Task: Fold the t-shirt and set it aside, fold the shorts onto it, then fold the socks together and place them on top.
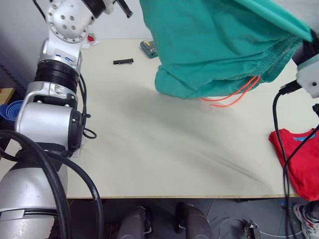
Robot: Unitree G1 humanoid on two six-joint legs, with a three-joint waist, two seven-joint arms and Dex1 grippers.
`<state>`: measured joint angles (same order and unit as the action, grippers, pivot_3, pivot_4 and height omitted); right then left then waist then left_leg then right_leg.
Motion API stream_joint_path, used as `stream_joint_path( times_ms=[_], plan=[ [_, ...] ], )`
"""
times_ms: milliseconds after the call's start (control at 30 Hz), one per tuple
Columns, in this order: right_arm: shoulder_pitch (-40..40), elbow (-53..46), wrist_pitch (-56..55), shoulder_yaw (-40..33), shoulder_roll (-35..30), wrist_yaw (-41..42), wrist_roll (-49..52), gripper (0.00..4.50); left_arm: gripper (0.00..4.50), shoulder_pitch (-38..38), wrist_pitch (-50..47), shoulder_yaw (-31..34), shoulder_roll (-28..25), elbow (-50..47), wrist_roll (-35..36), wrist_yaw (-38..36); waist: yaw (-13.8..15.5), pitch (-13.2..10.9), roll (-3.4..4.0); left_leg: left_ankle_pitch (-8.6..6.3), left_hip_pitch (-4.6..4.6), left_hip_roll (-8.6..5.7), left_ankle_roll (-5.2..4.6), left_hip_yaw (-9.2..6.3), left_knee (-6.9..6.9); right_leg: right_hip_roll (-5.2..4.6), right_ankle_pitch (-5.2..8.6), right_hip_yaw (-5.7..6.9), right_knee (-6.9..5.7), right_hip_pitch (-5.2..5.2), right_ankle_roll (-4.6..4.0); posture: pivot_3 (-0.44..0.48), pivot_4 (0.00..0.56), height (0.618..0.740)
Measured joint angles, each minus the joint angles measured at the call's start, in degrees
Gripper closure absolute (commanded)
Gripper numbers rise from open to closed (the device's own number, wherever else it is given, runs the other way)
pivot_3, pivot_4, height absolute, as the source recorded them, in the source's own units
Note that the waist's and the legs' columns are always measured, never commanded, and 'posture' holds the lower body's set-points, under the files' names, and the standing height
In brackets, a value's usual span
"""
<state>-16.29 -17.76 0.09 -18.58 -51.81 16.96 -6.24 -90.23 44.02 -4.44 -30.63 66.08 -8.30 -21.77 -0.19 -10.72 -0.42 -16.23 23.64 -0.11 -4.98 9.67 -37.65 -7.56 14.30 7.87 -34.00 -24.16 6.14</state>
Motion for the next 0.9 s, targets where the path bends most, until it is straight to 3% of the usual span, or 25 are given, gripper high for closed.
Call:
stream_joint_path(
  times_ms=[67, 167, 233, 367, 600, 733, 900],
  plan=[
    [5.83, -3.15, 2.25, 1.71, 3.08, 4.52, 5.07, 4.46, 4.5, 4.26, -1.06, 1.48, -0.04, -0.49, 3.45, -7.95, -0.12, -0.01, 0.02, -0.03, -0.48, 0.0, 0.02, 0.04, 0.02, -0.01, 0.04, -0.1, 0.14, 0.36, -0.06, 0.0, 0.15, 0.74],
    [16.1, -10.53, 9.82, 5.24, 4.19, 14.03, 16.07, 4.46, 4.5, 15.82, -6.84, 2.81, -2.44, -4.57, 9.75, -24.06, -0.53, -0.03, 0.03, -0.1, -0.5, 0.09, 0.05, -0.02, -0.16, -0.16, 0.09, -0.3, -0.1, 0.32, -0.19, 0.0, 0.15, 0.74],
    [21.02, -16.15, 15.15, 7.32, 3.65, 19.22, 22.2, 4.46, 4.5, 25.13, -13.53, 2.69, -5.82, -10.61, 13.47, -35.55, -1.47, -0.04, 0.03, -0.21, -0.35, 0.25, 0.14, -0.06, -0.37, -0.44, 0.11, -0.38, -0.47, 0.22, -0.38, 0.0, 0.15, 0.74],
    [24.77, -22.83, 20.36, 9.44, 1.83, 25.09, 28.05, 4.46, 4.5, 38.55, -26.09, 0.95, -12.88, -26.36, 16.99, -50.58, -1.53, -0.22, -0.31, -0.29, -0.32, 0.34, 0.29, -0.17, -0.49, -0.44, 0.23, -0.33, -0.66, 0.15, -0.58, 0.0, 0.15, 0.74],
    [28.19, -23.29, 25.22, 9.93, 1.41, 30.25, 32.17, 4.46, 4.5, 54.6, -47.71, 1.07, -29.56, -51.61, 21.8, -64.15, -0.82, -0.22, -0.35, -0.6, -0.35, 0.28, 0.74, -0.33, -0.46, -0.65, 0.33, -0.29, -0.46, 0.15, -0.75, 0.0, 0.15, 0.74],
    [29.25, -23.18, 28.25, 9.93, 0.56, 33.52, 35.94, 4.46, 4.5, 63.31, -56.16, -0.39, -40.73, -60.09, 26.84, -64.32, -0.53, -0.22, -0.35, -0.63, -0.38, 0.33, 0.84, -0.36, -0.29, -0.64, 0.39, -0.31, -0.42, 0.11, -0.85, 0.0, 0.15, 0.74],
    [31.91, -23.81, 30.16, 10.63, -0.86, 36.69, 37.98, 4.46, 4.5, 74.48, -61.74, -1.81, -56.42, -70.58, 40.55, -64.32, 0.07, -0.22, -0.35, -0.66, -0.33, 0.33, 0.99, -0.35, -0.16, -0.63, 0.52, -0.32, -0.55, -0.11, -1.07, 0.0, 0.15, 0.74]
  ],
)
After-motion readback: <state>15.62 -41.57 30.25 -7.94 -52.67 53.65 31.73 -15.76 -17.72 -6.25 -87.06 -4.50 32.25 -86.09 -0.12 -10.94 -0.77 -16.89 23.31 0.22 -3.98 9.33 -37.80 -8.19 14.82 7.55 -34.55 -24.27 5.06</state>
